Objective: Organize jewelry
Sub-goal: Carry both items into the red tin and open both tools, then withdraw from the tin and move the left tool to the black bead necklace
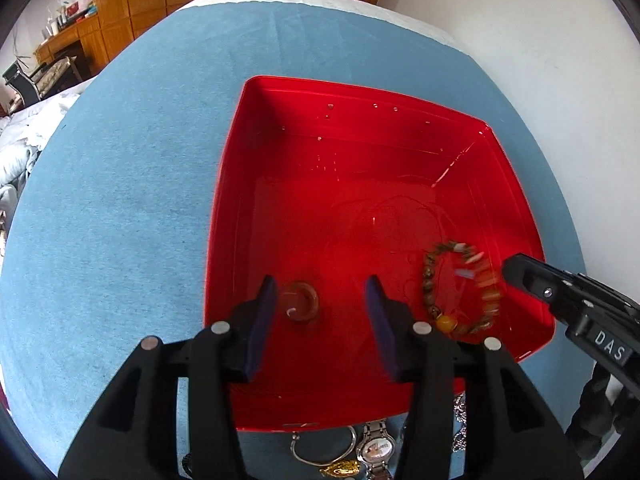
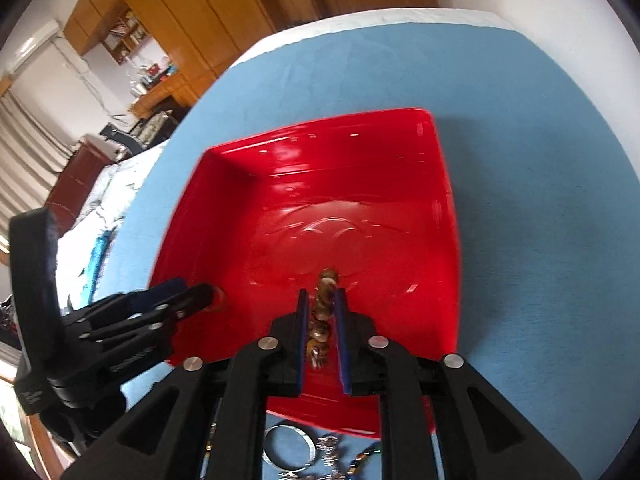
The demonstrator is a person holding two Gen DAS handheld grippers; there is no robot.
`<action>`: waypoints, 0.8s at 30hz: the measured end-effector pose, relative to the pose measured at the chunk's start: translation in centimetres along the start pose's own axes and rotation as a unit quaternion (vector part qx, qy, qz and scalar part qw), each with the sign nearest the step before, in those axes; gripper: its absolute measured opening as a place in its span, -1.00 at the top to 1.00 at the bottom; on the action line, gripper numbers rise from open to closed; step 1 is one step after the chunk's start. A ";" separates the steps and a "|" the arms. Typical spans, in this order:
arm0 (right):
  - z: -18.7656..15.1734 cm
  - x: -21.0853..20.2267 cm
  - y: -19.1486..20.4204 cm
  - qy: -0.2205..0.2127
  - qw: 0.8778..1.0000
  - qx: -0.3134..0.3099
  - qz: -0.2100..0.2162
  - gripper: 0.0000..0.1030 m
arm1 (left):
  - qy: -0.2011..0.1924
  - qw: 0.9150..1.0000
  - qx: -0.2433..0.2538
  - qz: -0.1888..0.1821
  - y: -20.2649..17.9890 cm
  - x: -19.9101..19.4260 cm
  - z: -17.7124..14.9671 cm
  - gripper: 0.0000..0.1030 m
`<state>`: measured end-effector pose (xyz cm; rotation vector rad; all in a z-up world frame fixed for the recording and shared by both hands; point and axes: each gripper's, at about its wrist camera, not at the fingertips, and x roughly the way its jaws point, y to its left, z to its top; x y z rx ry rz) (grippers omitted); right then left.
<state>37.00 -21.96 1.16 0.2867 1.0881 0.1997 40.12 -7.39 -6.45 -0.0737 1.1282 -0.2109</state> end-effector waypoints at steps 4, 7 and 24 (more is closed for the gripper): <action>-0.7 -1.6 -0.5 -0.014 1.000 0.002 0.007 0.72 | -0.007 1.000 0.002 -0.005 0.4 -1.6 -0.7 0.12; -1.7 -3.1 -0.3 -0.028 1.000 -0.003 0.004 0.68 | -0.020 1.000 0.006 -0.001 0.7 -3.3 -1.5 0.09; -9.7 -7.6 0.8 -0.026 0.999 -0.019 0.010 0.46 | -0.021 1.000 0.014 0.017 3.9 -9.3 -11.8 -0.03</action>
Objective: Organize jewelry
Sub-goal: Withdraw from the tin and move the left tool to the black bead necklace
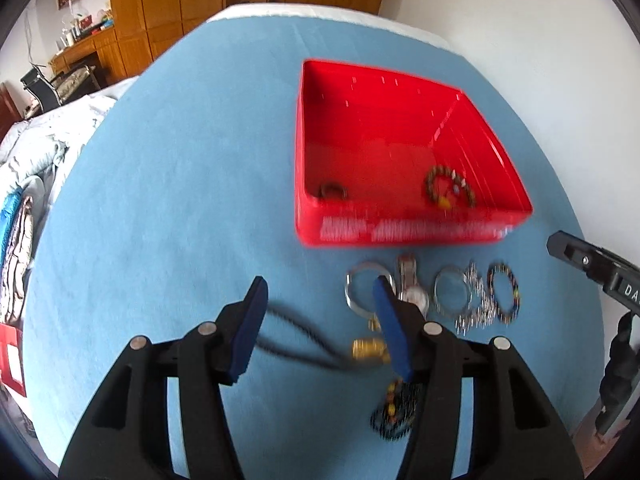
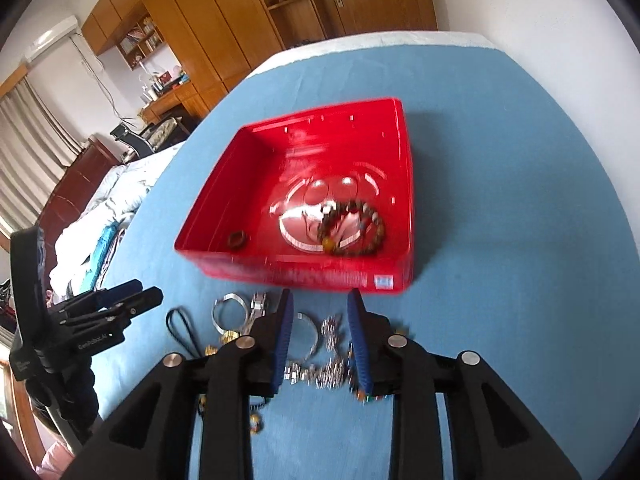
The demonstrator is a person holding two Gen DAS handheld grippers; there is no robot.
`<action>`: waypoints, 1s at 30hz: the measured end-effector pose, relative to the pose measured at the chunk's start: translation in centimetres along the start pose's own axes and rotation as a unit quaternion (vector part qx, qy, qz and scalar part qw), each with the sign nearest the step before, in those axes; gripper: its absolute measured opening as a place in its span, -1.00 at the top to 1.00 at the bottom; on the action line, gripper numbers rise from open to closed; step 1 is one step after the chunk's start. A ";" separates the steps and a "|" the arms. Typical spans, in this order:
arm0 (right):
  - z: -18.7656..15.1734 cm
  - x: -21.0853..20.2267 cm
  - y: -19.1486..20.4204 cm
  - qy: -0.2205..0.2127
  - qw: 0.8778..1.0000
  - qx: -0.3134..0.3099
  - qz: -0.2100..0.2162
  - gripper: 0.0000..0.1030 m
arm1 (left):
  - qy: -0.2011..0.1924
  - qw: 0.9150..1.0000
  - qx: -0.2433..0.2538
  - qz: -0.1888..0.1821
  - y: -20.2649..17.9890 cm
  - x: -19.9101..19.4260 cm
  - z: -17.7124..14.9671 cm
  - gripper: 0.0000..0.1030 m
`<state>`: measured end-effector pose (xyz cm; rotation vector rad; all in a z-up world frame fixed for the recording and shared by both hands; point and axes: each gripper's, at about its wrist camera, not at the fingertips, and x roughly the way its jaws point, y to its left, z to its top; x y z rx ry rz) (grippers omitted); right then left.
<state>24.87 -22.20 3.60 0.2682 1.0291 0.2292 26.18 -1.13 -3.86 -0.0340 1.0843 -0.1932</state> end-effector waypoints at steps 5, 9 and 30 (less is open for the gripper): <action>-2.1 0.9 -0.1 0.029 1.000 0.009 0.005 0.45 | 0.022 1.000 -0.003 -0.014 0.2 0.4 -1.9 0.03; -3.2 1.3 -0.6 0.040 0.999 0.016 0.002 0.35 | 0.033 0.999 -0.008 -0.015 0.3 0.4 -2.8 0.03; -5.5 2.3 -2.7 0.071 0.997 0.037 -0.010 0.26 | 0.091 0.995 0.026 -0.039 -3.4 1.4 -7.1 -0.03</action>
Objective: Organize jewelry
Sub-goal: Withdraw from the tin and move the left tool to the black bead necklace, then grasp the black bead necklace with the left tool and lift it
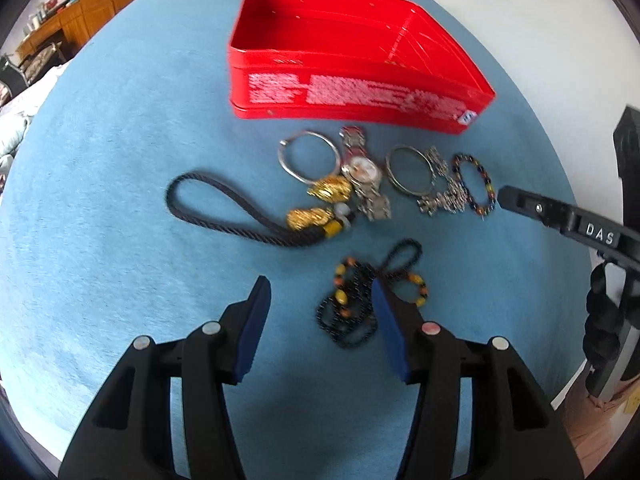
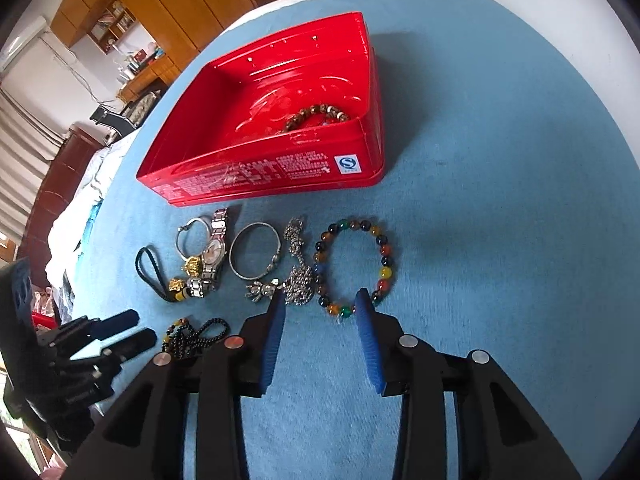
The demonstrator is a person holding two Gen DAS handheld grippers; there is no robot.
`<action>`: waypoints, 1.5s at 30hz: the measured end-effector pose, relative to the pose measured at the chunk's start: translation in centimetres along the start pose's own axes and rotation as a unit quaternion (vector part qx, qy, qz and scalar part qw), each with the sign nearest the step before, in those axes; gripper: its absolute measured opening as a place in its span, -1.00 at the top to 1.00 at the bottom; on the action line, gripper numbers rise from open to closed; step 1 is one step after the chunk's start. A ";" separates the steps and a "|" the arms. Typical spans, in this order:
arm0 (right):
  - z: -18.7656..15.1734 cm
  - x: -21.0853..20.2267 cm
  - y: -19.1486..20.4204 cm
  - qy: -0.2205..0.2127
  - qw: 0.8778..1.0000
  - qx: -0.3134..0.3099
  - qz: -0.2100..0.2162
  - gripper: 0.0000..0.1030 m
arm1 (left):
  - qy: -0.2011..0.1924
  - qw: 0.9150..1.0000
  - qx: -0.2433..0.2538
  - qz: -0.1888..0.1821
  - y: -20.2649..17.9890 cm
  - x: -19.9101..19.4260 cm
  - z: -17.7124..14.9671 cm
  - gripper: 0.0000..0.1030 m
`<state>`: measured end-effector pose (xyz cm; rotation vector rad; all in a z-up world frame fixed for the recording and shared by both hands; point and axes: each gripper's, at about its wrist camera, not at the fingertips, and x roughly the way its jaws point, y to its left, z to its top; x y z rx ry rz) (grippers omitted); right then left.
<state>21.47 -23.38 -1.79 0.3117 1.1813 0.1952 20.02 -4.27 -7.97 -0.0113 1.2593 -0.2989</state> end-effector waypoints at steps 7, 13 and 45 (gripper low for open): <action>-0.7 -0.5 0.0 0.002 1.000 0.000 0.003 0.23 | 0.019 1.000 0.017 0.004 -1.7 1.6 -0.5 -0.06; -0.9 -0.5 -0.2 0.003 1.000 0.003 0.005 0.22 | 0.025 0.999 0.023 0.017 -1.9 2.1 -1.2 0.09; -0.6 0.2 0.3 0.011 1.000 0.006 0.008 0.21 | 0.015 0.998 0.057 0.016 -2.9 3.1 -0.4 0.31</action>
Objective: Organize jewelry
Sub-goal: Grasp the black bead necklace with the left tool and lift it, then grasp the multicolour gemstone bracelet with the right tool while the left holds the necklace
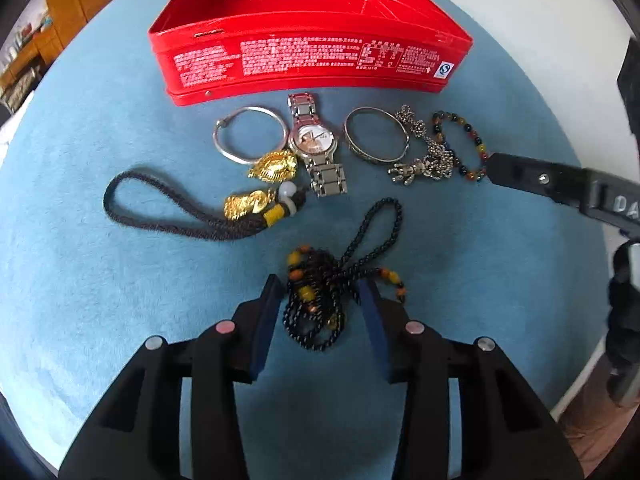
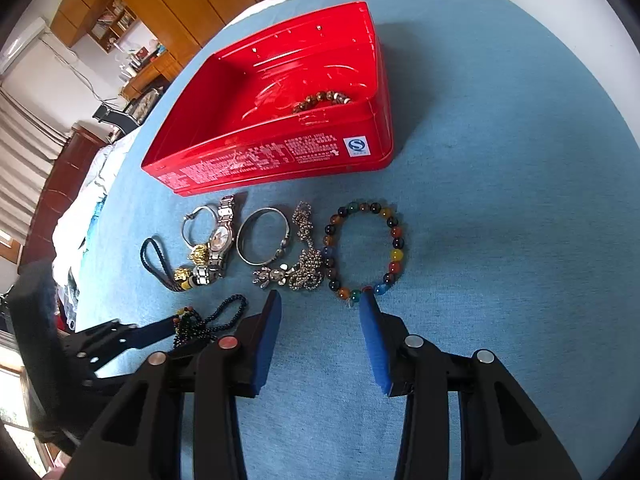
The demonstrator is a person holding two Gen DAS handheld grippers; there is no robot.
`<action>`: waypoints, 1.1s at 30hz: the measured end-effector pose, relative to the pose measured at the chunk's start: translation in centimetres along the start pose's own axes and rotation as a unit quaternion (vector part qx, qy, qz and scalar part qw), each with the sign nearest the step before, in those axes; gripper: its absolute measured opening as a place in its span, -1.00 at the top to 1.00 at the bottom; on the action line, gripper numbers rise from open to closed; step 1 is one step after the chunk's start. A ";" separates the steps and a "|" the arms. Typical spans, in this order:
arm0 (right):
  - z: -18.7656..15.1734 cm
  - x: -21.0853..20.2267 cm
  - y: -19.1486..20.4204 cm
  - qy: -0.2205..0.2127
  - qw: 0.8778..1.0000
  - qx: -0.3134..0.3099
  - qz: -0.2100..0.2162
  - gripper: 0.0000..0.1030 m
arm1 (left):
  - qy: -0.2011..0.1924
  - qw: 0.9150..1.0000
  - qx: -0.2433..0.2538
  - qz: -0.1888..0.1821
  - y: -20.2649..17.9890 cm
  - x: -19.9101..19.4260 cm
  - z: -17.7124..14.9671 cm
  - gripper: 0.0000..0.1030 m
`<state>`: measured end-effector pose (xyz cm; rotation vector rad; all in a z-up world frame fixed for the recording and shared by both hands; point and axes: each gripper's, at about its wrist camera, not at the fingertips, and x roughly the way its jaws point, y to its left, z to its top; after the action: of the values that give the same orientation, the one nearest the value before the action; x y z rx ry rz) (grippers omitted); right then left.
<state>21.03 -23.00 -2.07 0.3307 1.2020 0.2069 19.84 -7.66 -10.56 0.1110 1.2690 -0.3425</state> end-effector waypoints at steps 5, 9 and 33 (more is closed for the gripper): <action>0.0 0.1 0.0 0.002 1.000 0.002 0.002 0.21 | -0.002 1.000 -0.015 -0.006 0.4 0.3 0.3 0.82; 0.0 0.1 -0.2 0.003 1.000 0.004 0.002 0.21 | -0.016 0.998 -0.042 -0.048 2.2 -1.0 0.5 0.83; 3.2 2.7 -3.8 0.018 0.998 0.044 -0.028 0.21 | -0.106 0.987 -0.094 -0.070 5.5 -5.1 3.3 0.83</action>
<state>24.86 -26.14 -4.81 0.3699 1.2565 0.1116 23.25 -2.39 -5.37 -0.1717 1.0937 -0.3439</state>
